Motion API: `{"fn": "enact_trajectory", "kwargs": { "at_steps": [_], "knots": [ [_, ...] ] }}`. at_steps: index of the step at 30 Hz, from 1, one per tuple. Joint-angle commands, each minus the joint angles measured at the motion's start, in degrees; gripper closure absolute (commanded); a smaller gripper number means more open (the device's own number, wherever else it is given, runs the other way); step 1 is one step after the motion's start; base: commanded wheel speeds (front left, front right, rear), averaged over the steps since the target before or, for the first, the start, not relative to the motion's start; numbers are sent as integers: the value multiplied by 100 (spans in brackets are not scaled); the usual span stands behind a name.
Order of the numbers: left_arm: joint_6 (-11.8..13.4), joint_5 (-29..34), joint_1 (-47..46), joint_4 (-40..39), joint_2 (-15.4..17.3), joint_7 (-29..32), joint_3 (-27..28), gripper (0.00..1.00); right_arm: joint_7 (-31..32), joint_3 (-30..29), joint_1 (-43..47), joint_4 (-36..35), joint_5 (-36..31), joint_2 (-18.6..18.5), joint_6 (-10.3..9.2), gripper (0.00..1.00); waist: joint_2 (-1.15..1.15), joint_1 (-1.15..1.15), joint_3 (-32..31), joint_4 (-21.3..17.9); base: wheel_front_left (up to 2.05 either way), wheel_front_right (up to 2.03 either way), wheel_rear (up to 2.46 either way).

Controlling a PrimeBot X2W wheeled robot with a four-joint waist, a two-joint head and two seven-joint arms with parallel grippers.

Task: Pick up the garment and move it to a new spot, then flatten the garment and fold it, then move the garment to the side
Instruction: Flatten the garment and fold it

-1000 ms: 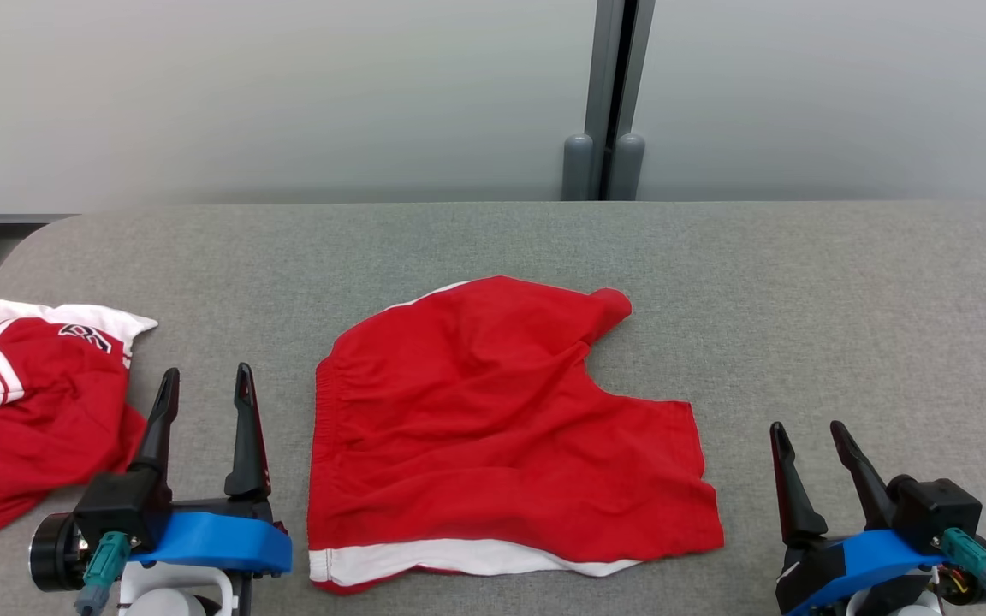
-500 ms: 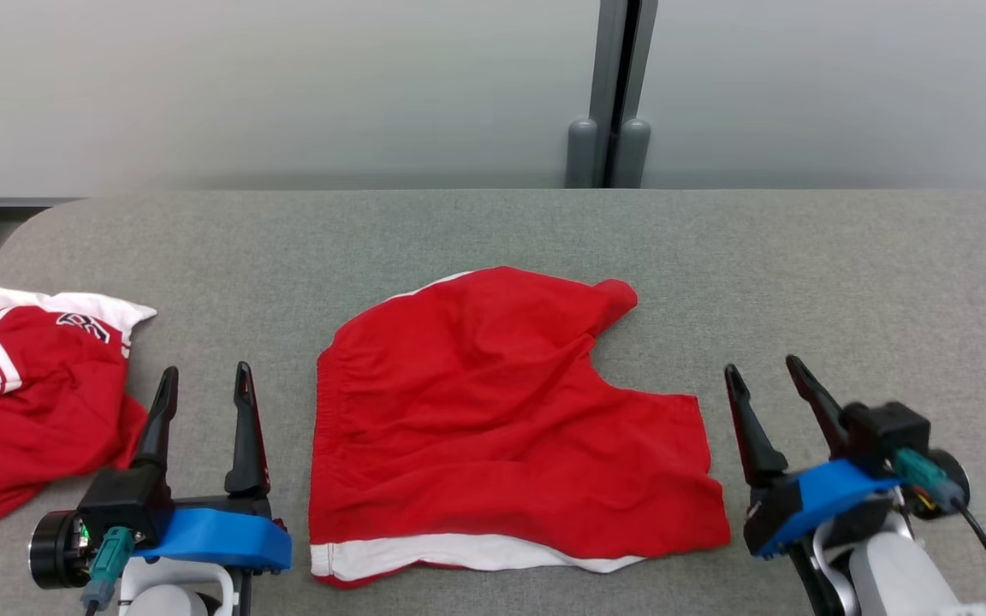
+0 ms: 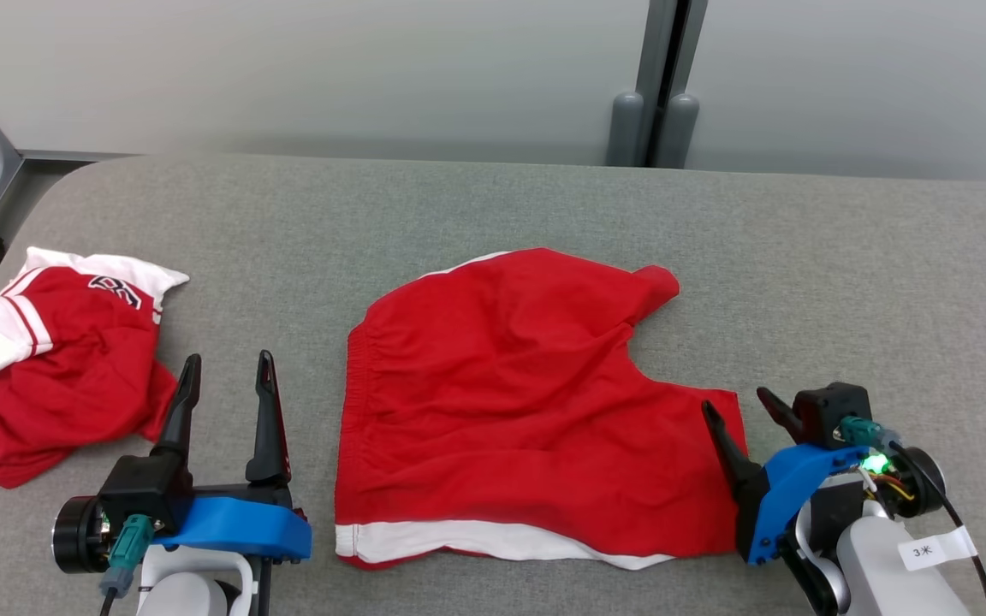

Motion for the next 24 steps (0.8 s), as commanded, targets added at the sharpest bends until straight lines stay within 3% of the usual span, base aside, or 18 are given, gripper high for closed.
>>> {"fn": "enact_trajectory", "kwargs": {
  "at_steps": [1,8,9,10,11,24],
  "knots": [
    [-24,38,-100,19,-17,-28,-8,0,27,31,-39,100,50,-50,3,0,0,0,31,40,0,0,0],
    [-87,65,-122,91,-77,-29,4,0,216,215,-119,613,171,-65,3,0,0,0,83,128,0,0,0],
    [-111,83,-130,116,-89,-29,8,0,274,287,-146,734,221,-73,3,57,0,0,85,142,0,0,0],
    [-111,83,-130,116,-89,-29,8,0,274,287,-146,734,221,-73,3,57,0,0,85,142,0,0,0],
    [-120,88,-135,121,-98,-29,10,0,320,314,-144,809,262,-79,3,100,0,0,88,147,0,0,0],
    [-210,152,-197,269,-198,-29,16,0,-326,40,-822,1023,320,-303,2,100,0,0,7,272,0,0,0]
  ]
}}
